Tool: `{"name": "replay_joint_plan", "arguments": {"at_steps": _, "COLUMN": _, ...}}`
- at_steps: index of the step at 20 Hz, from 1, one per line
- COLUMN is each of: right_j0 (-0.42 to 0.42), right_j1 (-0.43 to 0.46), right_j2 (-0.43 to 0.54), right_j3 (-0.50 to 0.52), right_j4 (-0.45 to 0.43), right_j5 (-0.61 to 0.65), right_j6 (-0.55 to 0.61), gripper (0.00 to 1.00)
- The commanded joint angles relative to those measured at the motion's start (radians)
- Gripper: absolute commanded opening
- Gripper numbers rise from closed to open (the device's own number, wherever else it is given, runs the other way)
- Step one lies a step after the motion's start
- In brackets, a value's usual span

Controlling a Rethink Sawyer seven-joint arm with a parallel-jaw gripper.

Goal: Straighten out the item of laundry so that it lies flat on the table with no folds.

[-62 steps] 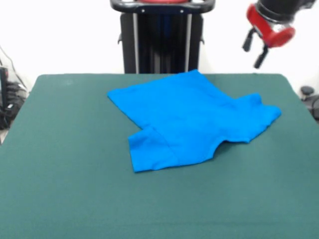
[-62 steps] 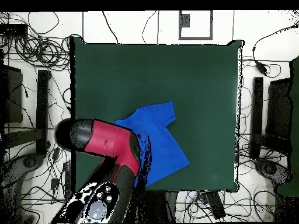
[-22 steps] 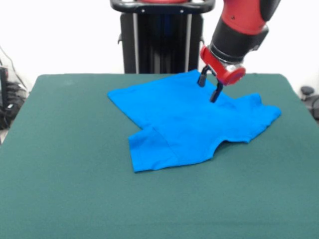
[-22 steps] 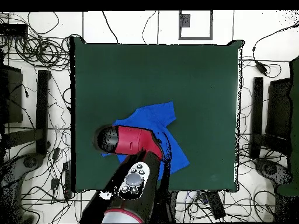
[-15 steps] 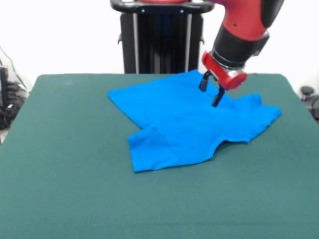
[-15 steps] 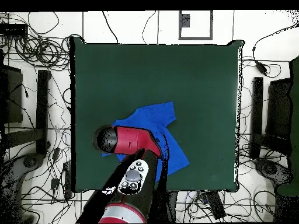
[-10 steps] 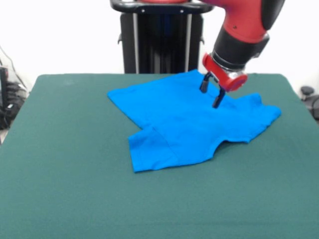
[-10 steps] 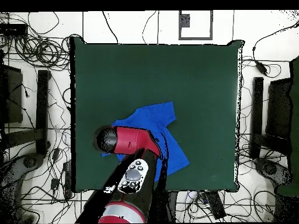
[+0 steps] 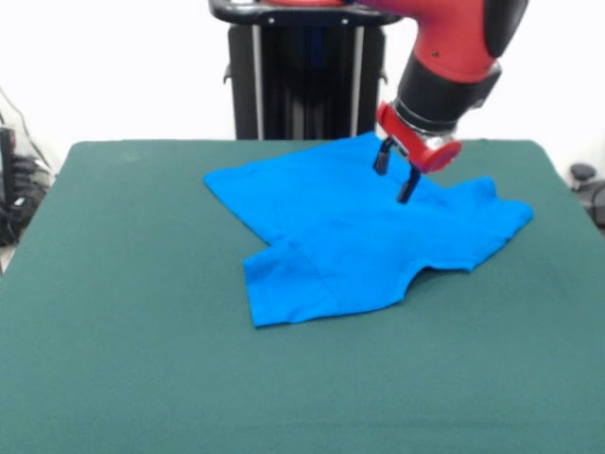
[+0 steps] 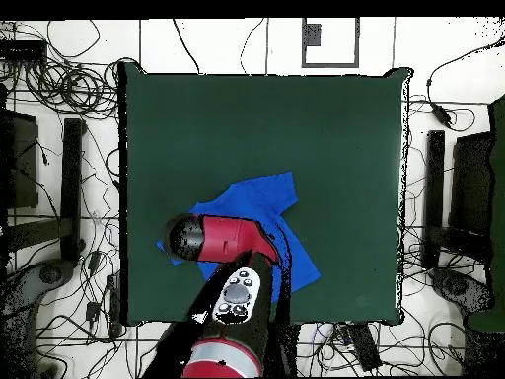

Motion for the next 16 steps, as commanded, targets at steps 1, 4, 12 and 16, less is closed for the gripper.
{"name": "replay_joint_plan", "arguments": {"at_steps": 1, "right_j0": -0.052, "right_j1": -0.014, "right_j2": 0.130, "right_j3": 0.095, "right_j4": -0.052, "right_j5": -0.003, "right_j6": -0.081, "gripper": 1.00}}
{"name": "replay_joint_plan", "arguments": {"at_steps": 4, "right_j0": -0.079, "right_j1": -0.047, "right_j2": 0.144, "right_j3": 0.100, "right_j4": -0.063, "right_j5": 0.038, "right_j6": -0.097, "gripper": 1.00}}
{"name": "replay_joint_plan", "arguments": {"at_steps": 12, "right_j0": -0.139, "right_j1": -0.110, "right_j2": 0.192, "right_j3": 0.124, "right_j4": -0.083, "right_j5": 0.107, "right_j6": -0.113, "gripper": 1.00}}
{"name": "replay_joint_plan", "arguments": {"at_steps": 16, "right_j0": -0.134, "right_j1": -0.079, "right_j2": 0.189, "right_j3": 0.114, "right_j4": -0.105, "right_j5": 0.058, "right_j6": -0.086, "gripper": 1.00}}
